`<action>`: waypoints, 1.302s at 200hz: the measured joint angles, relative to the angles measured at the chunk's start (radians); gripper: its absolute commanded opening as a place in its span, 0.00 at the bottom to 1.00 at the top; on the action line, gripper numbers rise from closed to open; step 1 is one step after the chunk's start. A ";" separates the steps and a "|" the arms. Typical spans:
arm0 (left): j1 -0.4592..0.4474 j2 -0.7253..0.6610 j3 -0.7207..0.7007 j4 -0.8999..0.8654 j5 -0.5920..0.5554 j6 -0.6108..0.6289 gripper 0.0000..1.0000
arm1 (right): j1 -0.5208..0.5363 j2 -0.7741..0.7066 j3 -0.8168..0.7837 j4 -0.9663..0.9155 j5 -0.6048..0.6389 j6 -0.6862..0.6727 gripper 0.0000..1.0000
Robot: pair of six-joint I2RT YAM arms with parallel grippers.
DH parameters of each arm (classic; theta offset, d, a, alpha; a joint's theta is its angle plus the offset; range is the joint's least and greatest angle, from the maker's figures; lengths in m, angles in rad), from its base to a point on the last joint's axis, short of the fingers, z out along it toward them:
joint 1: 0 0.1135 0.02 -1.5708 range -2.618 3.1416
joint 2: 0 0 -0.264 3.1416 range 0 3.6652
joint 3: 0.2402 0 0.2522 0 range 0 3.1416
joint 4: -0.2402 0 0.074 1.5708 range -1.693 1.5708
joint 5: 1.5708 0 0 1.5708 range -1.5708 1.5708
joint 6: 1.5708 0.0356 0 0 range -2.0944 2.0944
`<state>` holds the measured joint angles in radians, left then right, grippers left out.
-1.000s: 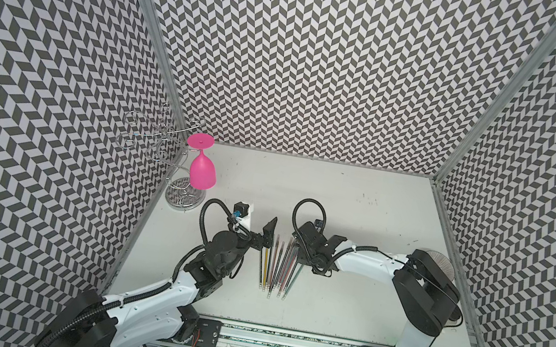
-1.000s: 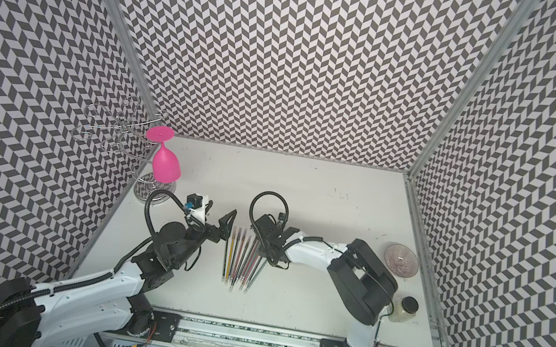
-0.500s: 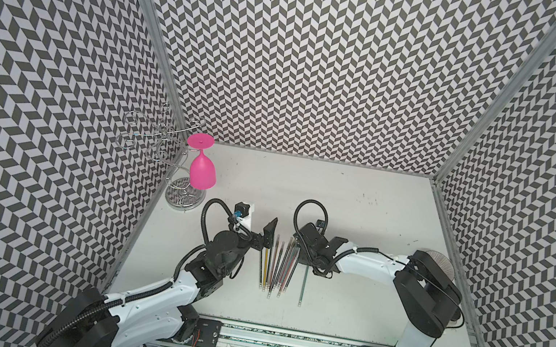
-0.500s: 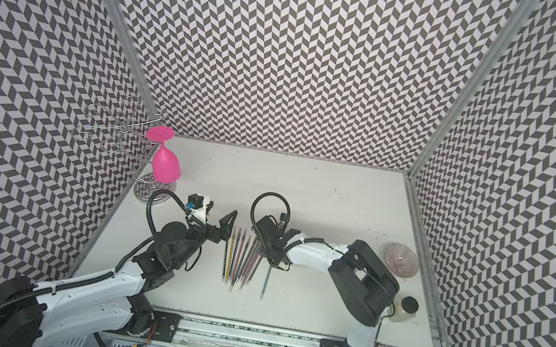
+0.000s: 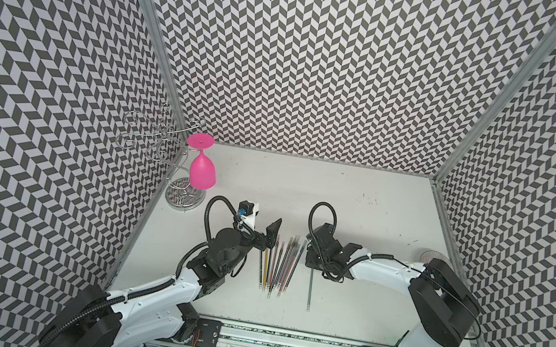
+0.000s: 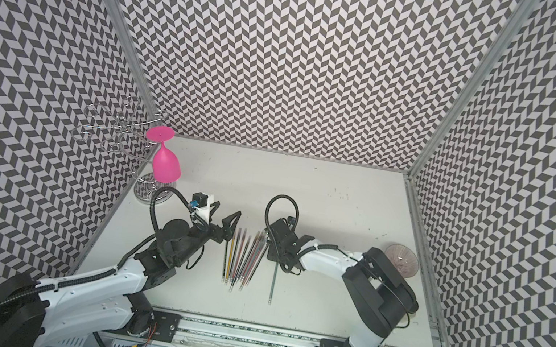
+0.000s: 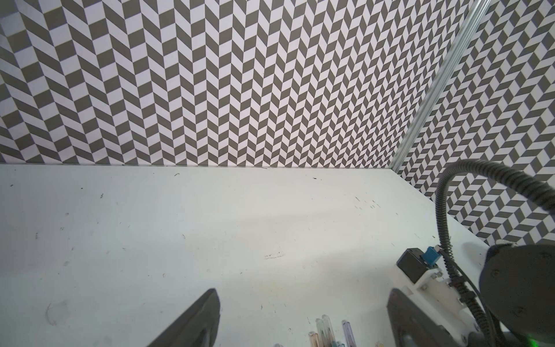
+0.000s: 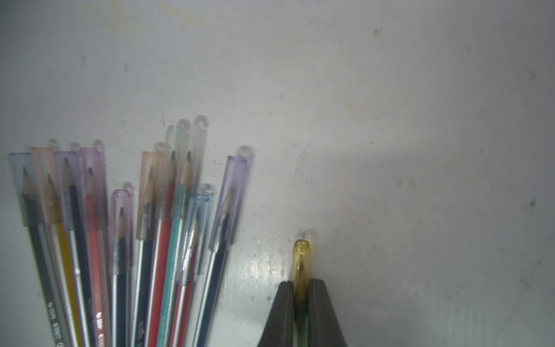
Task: Remove the protective cover of the pencils
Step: Pick up the pencil from the center of the board.
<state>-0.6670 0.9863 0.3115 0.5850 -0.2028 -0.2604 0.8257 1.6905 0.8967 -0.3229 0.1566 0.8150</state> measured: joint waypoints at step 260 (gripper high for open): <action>-0.356 0.139 0.135 -0.086 0.318 -0.068 0.72 | -0.183 -0.948 -0.462 0.396 -0.277 -0.232 0.00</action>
<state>-1.0233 1.1255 0.4465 0.4992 0.1150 -0.3283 0.6430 0.7429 0.4343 0.0731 -0.1200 0.5831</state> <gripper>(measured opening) 0.709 0.091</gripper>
